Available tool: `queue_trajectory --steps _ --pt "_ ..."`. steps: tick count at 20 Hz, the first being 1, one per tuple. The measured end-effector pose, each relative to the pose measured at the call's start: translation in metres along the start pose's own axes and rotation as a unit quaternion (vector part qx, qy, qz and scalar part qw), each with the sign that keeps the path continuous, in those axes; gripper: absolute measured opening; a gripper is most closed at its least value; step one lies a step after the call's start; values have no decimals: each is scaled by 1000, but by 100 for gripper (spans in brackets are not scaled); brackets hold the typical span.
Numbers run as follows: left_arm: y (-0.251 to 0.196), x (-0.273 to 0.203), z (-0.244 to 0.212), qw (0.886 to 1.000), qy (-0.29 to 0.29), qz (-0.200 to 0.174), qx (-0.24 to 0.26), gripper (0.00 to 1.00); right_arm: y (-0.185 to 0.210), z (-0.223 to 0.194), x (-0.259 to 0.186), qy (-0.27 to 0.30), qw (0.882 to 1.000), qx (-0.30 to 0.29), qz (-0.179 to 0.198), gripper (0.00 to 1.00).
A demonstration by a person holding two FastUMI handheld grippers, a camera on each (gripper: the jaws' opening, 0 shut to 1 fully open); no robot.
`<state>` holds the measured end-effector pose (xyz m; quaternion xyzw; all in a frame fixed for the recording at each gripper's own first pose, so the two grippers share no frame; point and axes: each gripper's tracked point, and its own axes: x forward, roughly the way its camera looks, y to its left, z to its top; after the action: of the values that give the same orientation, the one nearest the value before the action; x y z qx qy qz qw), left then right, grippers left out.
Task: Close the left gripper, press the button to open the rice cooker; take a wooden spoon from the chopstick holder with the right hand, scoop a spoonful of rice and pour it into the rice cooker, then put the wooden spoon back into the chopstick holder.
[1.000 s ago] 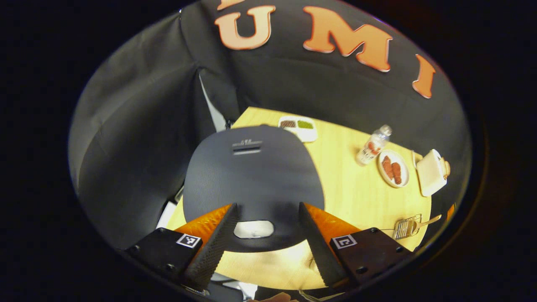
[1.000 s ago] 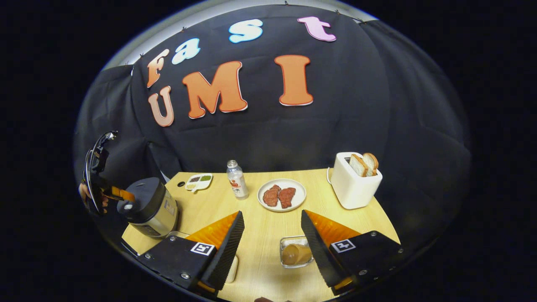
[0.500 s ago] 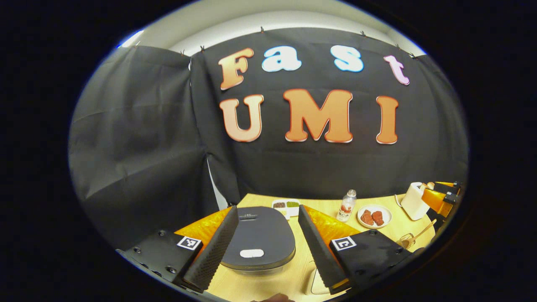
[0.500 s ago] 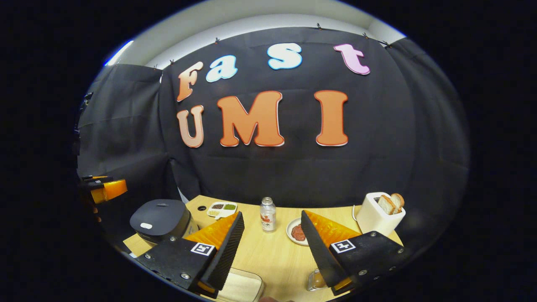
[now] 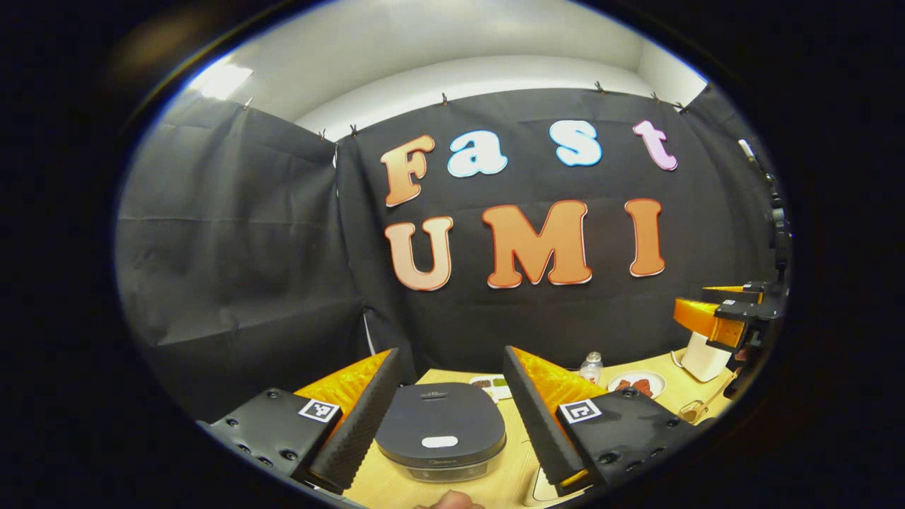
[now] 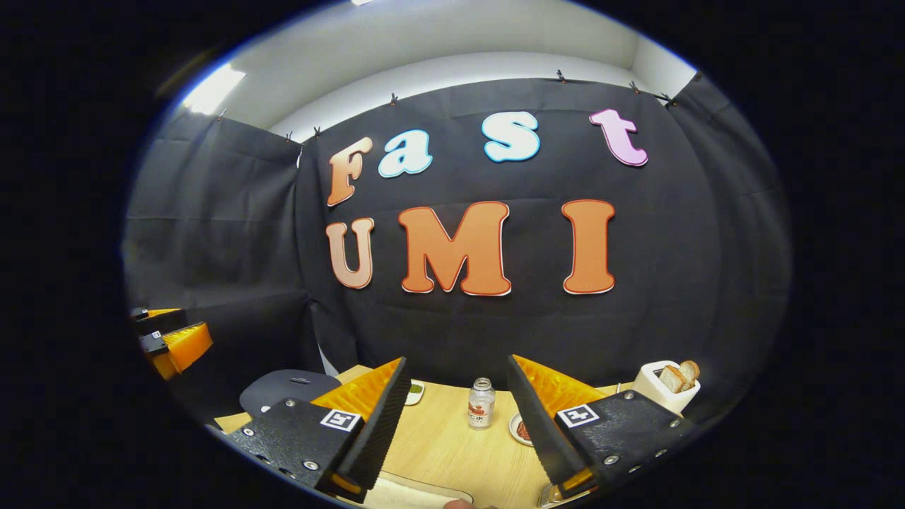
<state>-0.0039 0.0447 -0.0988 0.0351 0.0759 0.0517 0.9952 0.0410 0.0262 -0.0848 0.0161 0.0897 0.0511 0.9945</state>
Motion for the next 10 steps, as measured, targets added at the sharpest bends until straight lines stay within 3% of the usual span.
queue_trajectory --steps 5,10 --pt "-4 -2 7 999 -29 4 27 97 2 17 0 -30 999 9 4 87" --pt "-9 2 10 999 -32 -8 21 99 5 32 -2 -64 998 12 13 87"
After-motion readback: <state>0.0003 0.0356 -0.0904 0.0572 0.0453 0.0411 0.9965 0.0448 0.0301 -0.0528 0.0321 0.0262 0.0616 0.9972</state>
